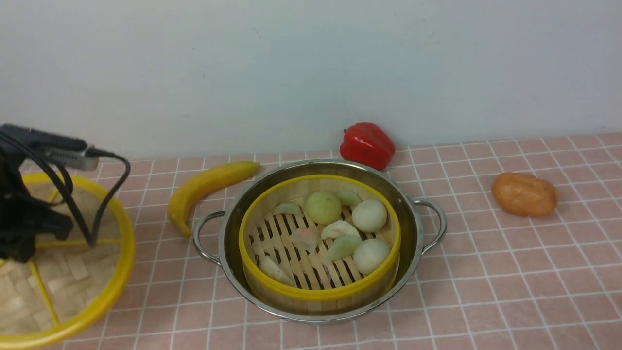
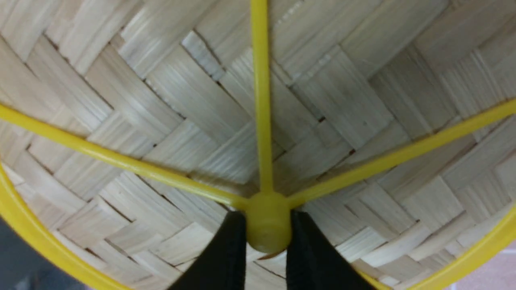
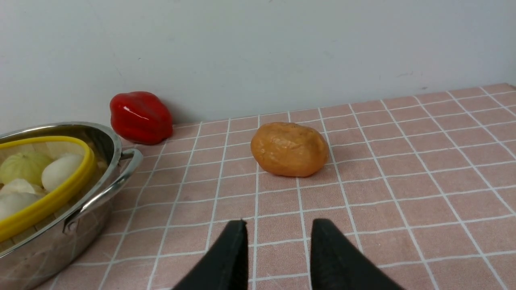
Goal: Place the steamer in the pot on the pink tablecloth, and put the lid on the steamer.
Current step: 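Place the yellow bamboo steamer lid onto the steamer in the pot with the left gripper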
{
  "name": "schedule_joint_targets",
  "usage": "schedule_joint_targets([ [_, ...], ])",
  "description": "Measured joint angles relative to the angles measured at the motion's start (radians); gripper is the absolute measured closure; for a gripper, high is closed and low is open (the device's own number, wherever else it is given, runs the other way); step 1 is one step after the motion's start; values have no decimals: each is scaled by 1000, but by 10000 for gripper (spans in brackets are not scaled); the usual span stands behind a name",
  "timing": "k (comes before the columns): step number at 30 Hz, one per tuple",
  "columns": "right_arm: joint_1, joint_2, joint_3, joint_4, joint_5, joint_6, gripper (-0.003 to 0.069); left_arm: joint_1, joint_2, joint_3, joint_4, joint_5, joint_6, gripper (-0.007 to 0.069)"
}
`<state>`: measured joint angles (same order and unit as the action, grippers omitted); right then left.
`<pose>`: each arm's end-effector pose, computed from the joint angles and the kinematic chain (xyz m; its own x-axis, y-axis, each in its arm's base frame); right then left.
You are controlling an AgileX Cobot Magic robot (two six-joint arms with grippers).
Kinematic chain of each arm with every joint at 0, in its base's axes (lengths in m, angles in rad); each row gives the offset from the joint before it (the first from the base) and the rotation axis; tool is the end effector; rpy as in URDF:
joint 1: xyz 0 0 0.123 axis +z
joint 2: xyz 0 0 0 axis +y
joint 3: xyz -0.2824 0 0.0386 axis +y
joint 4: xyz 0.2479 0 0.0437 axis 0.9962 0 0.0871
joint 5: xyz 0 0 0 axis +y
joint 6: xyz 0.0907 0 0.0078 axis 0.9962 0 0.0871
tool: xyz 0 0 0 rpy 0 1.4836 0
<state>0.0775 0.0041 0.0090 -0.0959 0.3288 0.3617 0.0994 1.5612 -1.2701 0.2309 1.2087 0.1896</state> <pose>0.0543 0.0014 0.1803 -0.2535 0.2486 -0.9349 0.0210 0.9676 0.2516 0.2972 0.0492 0.2888 -0.9806 0.1666 -0.1034 0.1368 0.9590 0.2481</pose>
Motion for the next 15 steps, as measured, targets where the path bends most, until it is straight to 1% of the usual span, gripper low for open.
schedule_joint_targets([
  [1, 0, 0, 0, 0, 0, 0, 419, -17, -3, -38, -23, 3, 69, 508],
  [3, 0, 0, 0, 0, 0, 0, 419, -49, -5, -89, -46, 4, 161, 508],
  [5, 0, 0, 0, 0, 0, 0, 419, -99, -5, -139, -53, 4, 292, 508],
  [7, 0, 0, 0, 0, 0, 0, 419, -147, -4, -170, -56, 5, 399, 508],
  [8, 0, 0, 0, 0, 0, 0, 419, -184, -3, -192, -57, 7, 499, 508],
  [9, 0, 0, 0, 0, 0, 0, 419, -190, -3, -194, -58, 8, 499, 508],
  [11, 0, 0, 0, 0, 0, 0, 419, -245, 1, -228, -64, 13, 609, 508],
  [13, 0, 0, 0, 0, 0, 0, 419, -305, 14, -264, -69, 16, 664, 508],
  [14, 0, 0, 0, 0, 0, 0, 419, -305, 15, -267, -70, 17, 668, 508],
  [15, 0, 0, 0, 0, 0, 0, 419, -345, 30, -293, -80, 17, 698, 508],
])
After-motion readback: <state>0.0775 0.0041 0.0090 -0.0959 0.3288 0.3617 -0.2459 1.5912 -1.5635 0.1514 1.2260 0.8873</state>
